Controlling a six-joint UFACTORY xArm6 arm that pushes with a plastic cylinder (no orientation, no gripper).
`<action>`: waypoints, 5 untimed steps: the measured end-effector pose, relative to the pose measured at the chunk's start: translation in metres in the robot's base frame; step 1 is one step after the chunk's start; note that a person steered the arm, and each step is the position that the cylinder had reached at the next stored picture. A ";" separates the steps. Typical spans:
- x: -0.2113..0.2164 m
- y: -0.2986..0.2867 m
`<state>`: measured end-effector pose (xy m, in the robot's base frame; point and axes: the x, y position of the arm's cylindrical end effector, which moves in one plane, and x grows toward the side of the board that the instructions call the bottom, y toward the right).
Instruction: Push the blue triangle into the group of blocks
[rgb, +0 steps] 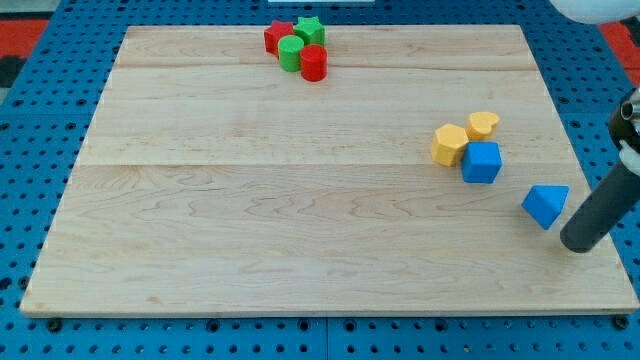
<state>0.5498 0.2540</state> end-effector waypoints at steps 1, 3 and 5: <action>-0.023 -0.044; -0.031 -0.056; -0.016 0.038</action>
<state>0.5335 0.2919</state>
